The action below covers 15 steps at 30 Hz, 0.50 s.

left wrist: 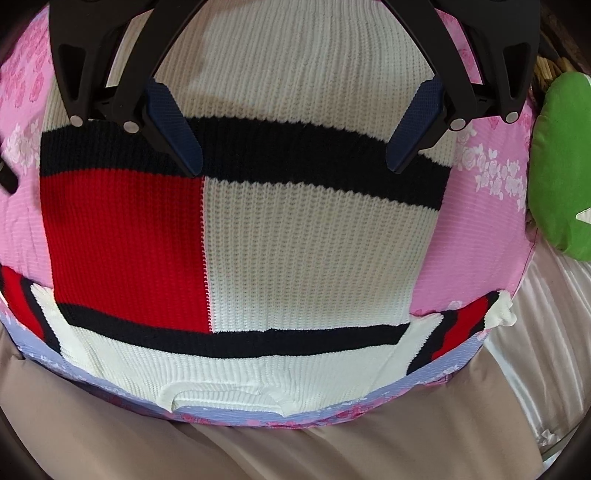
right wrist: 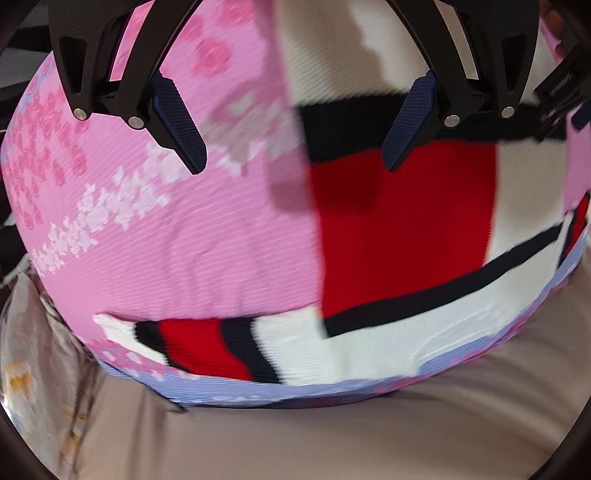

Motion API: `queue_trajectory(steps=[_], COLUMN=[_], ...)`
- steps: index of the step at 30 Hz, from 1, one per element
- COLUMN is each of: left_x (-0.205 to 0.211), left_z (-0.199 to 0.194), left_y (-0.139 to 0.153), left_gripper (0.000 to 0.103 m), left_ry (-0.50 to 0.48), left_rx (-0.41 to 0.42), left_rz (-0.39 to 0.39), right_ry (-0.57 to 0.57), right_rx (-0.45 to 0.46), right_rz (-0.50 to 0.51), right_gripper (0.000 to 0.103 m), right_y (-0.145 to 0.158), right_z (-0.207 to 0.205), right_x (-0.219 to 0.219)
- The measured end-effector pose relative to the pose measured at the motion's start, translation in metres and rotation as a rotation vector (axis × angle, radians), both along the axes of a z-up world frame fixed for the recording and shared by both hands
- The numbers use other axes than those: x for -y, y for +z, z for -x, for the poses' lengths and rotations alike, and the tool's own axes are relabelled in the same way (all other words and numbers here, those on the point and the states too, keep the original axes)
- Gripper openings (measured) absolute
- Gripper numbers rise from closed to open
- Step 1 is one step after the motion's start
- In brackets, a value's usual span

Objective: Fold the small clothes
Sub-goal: 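Grasp the striped sleeve cuff with the right tool and lift it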

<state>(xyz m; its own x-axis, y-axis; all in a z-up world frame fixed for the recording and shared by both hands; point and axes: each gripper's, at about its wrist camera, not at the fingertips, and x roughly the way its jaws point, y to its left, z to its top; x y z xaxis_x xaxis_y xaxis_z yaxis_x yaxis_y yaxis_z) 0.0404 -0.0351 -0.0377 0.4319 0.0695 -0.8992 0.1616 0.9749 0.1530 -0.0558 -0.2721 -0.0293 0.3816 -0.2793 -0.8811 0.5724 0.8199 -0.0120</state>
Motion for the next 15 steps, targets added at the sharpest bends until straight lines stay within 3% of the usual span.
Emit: queue_trajectory(steps=[7,15], left_x=[0.023,0.049], left_z=[-0.018,-0.026], left_y=[-0.01,0.001], left_gripper=[0.097,0.097], left_ry=[-0.019,-0.037], left_rx=[-0.013,0.026], left_rz=[-0.006,0.059], right_ry=[-0.138,-0.444], right_rx=[0.043,0.178], right_rz=[0.016,-0.213], right_gripper=[0.094,0.093], right_y=[-0.008,-0.044], right_z=[-0.02,-0.017], right_x=[0.118,0.326])
